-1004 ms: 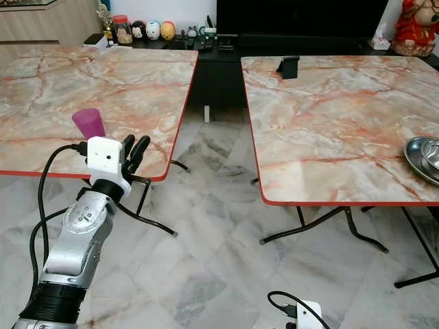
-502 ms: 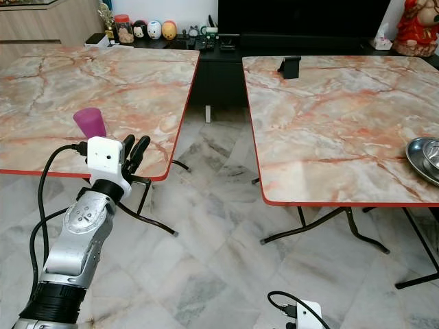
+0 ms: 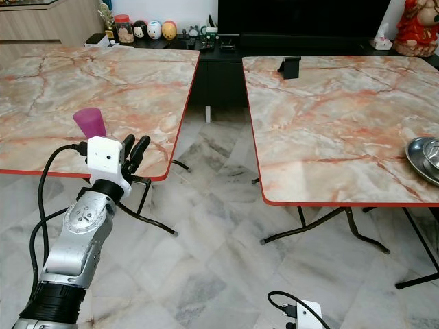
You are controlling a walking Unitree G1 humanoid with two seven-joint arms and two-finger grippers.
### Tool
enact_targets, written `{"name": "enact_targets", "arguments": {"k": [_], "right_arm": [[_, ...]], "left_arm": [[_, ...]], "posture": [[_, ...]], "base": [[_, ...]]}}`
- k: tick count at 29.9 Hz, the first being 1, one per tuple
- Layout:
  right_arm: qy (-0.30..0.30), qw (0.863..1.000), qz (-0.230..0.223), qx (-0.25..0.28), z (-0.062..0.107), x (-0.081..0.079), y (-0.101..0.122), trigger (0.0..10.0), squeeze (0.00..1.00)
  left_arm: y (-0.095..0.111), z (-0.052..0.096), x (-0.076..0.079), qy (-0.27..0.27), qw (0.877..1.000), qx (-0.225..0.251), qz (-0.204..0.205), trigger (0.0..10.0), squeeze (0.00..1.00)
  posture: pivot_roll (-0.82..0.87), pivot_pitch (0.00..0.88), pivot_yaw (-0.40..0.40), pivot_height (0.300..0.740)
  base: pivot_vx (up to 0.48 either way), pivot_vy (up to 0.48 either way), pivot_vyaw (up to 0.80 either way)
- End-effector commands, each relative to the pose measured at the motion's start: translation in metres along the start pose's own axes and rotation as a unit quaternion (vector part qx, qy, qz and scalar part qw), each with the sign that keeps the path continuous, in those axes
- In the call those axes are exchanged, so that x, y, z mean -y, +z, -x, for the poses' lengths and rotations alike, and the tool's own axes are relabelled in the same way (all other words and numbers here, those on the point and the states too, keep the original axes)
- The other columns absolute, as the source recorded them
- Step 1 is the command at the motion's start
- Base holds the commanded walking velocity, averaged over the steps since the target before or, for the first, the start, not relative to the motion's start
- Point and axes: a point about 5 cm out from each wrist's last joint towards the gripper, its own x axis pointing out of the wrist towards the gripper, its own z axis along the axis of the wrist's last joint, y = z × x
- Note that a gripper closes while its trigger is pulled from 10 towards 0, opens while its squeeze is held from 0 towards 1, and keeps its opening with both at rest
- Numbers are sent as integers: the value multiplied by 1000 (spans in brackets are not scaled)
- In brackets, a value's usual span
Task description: Setting the table
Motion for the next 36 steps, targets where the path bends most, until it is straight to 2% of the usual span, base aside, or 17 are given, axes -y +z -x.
{"name": "enact_targets", "arguments": {"k": [1, 36], "right_arm": [[-3, 1000, -1, 5, 0, 2, 0, 10000, 0], [4, 1000, -6, 4, 0, 0, 1, 10000, 0]], "left_arm": [[4, -2, 2, -3, 1000, 8, -6, 10000, 0], [7, -5, 3, -1, 1000, 14, 8, 10000, 0]], "posture": [[40, 0, -18, 740], [48, 0, -17, 740]], "base": [[0, 0, 0], [0, 8, 0]]}}
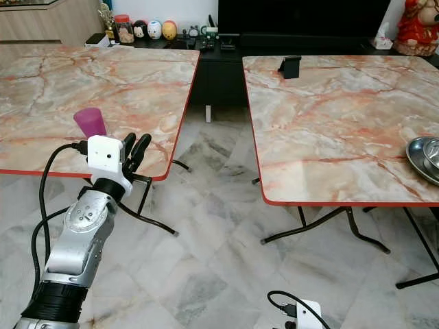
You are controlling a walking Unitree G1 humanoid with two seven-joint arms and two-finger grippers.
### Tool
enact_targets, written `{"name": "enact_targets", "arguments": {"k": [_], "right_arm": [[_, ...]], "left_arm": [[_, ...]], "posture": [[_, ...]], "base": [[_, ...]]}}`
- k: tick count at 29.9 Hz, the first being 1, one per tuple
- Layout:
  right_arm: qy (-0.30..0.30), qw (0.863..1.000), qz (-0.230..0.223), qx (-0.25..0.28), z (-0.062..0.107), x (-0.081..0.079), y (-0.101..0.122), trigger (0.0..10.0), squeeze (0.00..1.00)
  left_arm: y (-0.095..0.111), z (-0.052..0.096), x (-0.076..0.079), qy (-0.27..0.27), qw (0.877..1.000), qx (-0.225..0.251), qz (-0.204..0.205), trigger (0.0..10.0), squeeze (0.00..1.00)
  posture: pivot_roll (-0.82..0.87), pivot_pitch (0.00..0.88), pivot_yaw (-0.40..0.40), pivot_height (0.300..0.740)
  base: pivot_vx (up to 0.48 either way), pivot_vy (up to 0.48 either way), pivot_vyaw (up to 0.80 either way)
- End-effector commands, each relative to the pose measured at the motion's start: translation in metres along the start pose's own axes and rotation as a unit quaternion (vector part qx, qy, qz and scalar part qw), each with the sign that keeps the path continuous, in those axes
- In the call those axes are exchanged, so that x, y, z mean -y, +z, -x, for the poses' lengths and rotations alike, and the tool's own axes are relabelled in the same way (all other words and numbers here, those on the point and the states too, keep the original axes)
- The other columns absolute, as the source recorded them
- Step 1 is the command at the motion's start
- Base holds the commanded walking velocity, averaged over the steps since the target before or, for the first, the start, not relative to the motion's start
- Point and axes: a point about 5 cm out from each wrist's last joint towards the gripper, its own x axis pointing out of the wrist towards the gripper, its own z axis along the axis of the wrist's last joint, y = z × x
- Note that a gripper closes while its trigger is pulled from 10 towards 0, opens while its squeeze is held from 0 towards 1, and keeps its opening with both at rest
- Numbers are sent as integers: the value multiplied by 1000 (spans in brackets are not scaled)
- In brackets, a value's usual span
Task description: Setting the table
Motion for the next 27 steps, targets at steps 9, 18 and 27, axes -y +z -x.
{"name": "enact_targets", "arguments": {"k": [9, 18, 27], "right_arm": [[-2, 1000, -4, -1, 0, 1, 0, 10000, 0], [-2, 1000, -4, -1, 0, 1, 0, 10000, 0], [0, 1000, -3, 0, 0, 1, 1, 10000, 0]], "left_arm": [[4, -3, 0, 0, 1000, 4, -1, 10000, 0], [4, -3, 0, 0, 1000, 5, -1, 10000, 0], [4, -4, 1, -1, 1000, 5, -3, 10000, 0]], "posture": [[49, 0, -16, 740], [51, 0, -17, 740], [53, 0, -19, 740]], "base": [[0, 288, 0], [0, 369, 0], [0, 369, 0]]}}
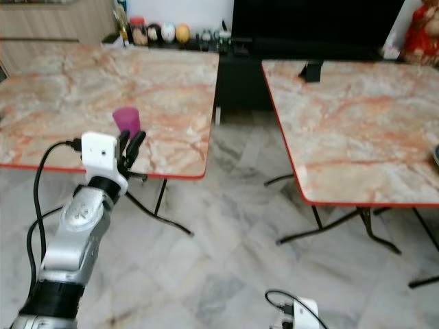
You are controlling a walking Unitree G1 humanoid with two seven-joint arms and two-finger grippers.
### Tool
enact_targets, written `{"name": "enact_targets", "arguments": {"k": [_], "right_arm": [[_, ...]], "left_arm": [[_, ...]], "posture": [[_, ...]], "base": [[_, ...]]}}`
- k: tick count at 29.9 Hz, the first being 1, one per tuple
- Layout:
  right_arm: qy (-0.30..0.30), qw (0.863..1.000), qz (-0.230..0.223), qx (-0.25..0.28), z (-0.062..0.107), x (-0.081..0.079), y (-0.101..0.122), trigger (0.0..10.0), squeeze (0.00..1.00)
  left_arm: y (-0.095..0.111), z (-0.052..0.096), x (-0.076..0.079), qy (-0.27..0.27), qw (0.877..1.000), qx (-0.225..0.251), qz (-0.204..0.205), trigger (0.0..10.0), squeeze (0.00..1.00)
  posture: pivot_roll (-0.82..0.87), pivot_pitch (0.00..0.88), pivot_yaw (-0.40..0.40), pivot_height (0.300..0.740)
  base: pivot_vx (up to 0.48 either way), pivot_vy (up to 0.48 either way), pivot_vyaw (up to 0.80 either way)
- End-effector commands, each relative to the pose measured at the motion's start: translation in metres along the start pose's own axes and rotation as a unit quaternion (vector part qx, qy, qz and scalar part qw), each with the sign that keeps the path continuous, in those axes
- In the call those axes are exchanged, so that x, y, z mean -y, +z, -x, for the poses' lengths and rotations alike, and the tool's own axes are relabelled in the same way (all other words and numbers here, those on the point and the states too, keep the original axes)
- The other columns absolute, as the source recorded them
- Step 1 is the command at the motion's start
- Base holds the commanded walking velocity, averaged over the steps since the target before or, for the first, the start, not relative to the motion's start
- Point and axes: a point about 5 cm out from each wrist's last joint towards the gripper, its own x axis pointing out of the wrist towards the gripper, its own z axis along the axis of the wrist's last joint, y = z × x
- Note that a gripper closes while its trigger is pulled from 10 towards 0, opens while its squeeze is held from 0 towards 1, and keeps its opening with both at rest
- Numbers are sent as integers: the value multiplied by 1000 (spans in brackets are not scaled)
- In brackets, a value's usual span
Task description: Setting the table
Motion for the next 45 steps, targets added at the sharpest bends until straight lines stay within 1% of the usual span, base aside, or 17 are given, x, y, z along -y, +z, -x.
{"name": "enact_targets", "arguments": {"k": [1, 28, 32, 34, 36, 38, 45], "right_arm": [[-6, 1000, -4, -4, 1, 4, -2, 10000, 0], [-5, 1000, -2, -4, 1, 4, -3, 10000, 0], [-3, 1000, -1, -5, 1, 4, -3, 10000, 0], [-3, 1000, -1, -5, 1, 4, -3, 10000, 0], [-3, 1000, -2, -5, 1, 4, -3, 10000, 0], [-2, 1000, -3, -6, 1, 4, -4, 10000, 0], [-1, 1000, 3, -3, 1, 4, -3, 10000, 0]], "left_arm": [[1, -2, 5, -8, 1000, 0, 0, 10000, 0], [2, -4, 5, -6, 1000, 3, -2, 10000, 0], [1, -4, 6, -7, 1000, 2, -8, 10000, 0], [2, -3, 8, -8, 1000, 7, -2, 10000, 0], [2, -3, 8, -5, 1000, 7, 16, 10000, 0], [2, -3, 7, -3, 1000, 8, 21, 10000, 0], [2, -3, 10, -22, 1000, 5, 19, 10000, 0]], "posture": [[53, 0, -19, 740], [56, 0, -21, 740], [55, 0, -20, 740], [55, 0, -20, 740], [54, 0, -18, 740], [52, 0, -19, 740], [54, 0, -19, 740]], "base": [[0, 368, 0], [0, 367, 0], [0, 0, 0], [0, 0, 0], [0, 0, 0], [0, 0, 0], [0, 0, 0]]}}
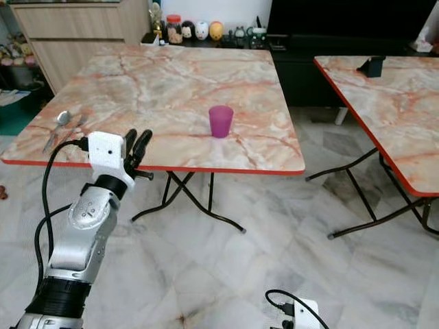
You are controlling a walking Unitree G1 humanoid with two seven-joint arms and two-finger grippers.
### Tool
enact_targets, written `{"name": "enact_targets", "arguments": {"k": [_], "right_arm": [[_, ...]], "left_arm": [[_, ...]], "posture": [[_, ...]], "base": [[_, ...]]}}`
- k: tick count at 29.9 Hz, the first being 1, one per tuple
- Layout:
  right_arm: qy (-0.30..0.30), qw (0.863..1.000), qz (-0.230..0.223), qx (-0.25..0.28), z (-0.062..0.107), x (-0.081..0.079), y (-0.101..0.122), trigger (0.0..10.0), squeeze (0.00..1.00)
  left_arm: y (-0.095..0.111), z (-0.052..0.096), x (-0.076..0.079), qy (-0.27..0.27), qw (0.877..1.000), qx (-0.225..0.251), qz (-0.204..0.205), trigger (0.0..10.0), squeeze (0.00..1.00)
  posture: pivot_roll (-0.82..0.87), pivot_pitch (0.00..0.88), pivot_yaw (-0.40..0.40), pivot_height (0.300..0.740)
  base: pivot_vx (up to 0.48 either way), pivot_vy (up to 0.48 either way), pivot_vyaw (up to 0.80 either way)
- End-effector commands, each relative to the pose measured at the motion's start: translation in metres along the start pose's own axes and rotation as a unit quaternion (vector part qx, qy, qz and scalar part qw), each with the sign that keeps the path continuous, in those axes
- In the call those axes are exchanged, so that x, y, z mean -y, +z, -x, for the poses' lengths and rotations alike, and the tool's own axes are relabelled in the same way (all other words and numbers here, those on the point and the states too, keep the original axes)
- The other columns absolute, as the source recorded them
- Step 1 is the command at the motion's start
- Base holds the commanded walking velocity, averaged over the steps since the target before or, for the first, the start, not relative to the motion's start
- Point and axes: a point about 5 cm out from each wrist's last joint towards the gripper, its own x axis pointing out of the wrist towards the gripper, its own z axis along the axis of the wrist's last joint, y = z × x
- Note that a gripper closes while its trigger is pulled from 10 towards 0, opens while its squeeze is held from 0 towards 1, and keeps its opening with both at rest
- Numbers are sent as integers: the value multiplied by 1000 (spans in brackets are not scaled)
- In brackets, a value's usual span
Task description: Setting the table
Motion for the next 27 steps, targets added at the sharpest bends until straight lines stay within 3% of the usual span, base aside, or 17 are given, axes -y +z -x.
{"name": "enact_targets", "arguments": {"k": [1, 4, 19, 27], "right_arm": [[-2, 1000, 5, 0, 1, 4, -1, 10000, 0], [-1, 1000, 3, -1, 1, 4, -1, 10000, 0], [-1, 1000, -11, 1, 1, 3, 0, 10000, 0], [-1, 1000, 7, 0, 0, 4, 1, 10000, 0]], "left_arm": [[2, 0, 2, -7, 1000, 1, 4, 10000, 0], [-1, 0, 1, 2, 1000, -7, -11, 10000, 0], [-1, -1, -2, 7, 1000, -8, -8, 10000, 0], [-1, -1, 0, 4, 1000, -8, -8, 10000, 0]], "posture": [[55, 0, -21, 740], [56, 0, -23, 740], [56, 0, -21, 740], [56, 0, -23, 740]], "base": [[0, 0, 400], [0, 0, 531], [48, 0, 0], [280, 0, 123]]}}
